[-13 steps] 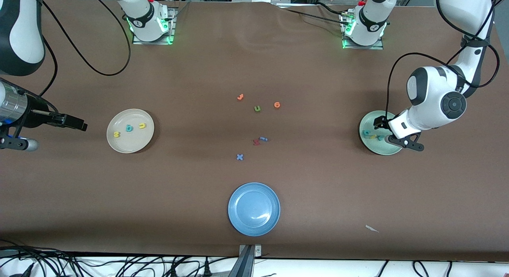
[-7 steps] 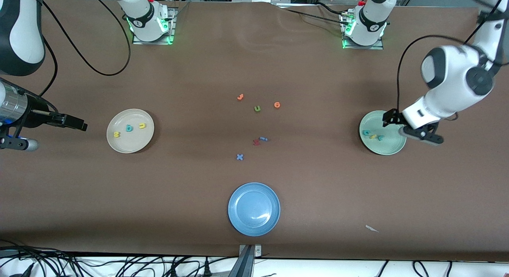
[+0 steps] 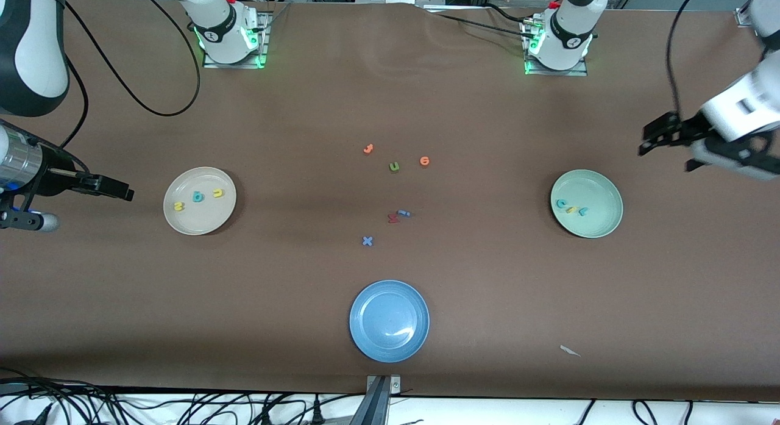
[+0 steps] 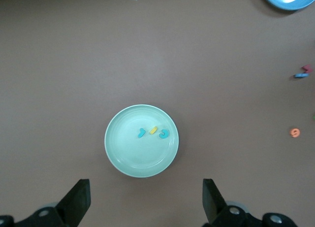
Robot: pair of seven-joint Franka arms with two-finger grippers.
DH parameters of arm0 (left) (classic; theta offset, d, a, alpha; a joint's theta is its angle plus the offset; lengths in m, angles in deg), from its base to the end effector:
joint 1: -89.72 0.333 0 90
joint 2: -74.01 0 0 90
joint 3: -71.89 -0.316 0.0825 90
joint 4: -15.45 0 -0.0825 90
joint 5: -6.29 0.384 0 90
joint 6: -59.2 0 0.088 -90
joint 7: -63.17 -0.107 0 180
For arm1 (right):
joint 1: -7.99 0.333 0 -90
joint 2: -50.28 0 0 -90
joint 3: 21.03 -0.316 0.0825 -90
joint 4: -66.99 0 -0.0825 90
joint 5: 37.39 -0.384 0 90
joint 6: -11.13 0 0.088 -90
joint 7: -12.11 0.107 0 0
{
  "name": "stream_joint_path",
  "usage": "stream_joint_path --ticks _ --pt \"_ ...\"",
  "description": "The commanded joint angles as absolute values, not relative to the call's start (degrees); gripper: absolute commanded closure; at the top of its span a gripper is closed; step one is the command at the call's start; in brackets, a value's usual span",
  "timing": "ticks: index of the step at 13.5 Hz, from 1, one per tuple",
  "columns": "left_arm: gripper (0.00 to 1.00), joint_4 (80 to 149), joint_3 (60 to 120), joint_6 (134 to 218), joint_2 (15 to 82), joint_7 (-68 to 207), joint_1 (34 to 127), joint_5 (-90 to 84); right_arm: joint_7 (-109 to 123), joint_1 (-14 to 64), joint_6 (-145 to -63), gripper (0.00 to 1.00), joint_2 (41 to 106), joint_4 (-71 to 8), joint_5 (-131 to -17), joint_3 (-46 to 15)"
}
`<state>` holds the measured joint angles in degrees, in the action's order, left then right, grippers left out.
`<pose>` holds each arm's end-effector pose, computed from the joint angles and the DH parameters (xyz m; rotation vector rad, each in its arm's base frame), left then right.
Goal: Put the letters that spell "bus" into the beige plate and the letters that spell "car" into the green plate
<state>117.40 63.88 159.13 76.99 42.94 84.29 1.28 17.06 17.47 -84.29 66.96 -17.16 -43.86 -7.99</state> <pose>0.5478 0.0184 0.5691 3.0198 -0.4468 0.0525 0.6391 -0.0112 0.5101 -3.0834 0.2436 0.1353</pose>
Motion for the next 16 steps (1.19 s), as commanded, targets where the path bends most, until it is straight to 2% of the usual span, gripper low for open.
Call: stream_joint_path --ticks 1,6,16 --pt "0.00 108.38 64.24 151.16 75.15 43.84 84.97 5.13 18.26 17.57 -84.41 0.00 65.66 -18.44 -42.84 -8.29" --pt "0.00 101.59 64.59 143.93 75.07 46.11 84.97 6.64 18.61 17.66 -84.67 0.01 65.66 -18.44 -42.75 -8.29" --pt "0.00 101.58 66.44 143.31 74.80 60.45 84.00 5.94 18.70 17.83 -84.67 0.01 65.83 -18.44 -42.84 -8.29"
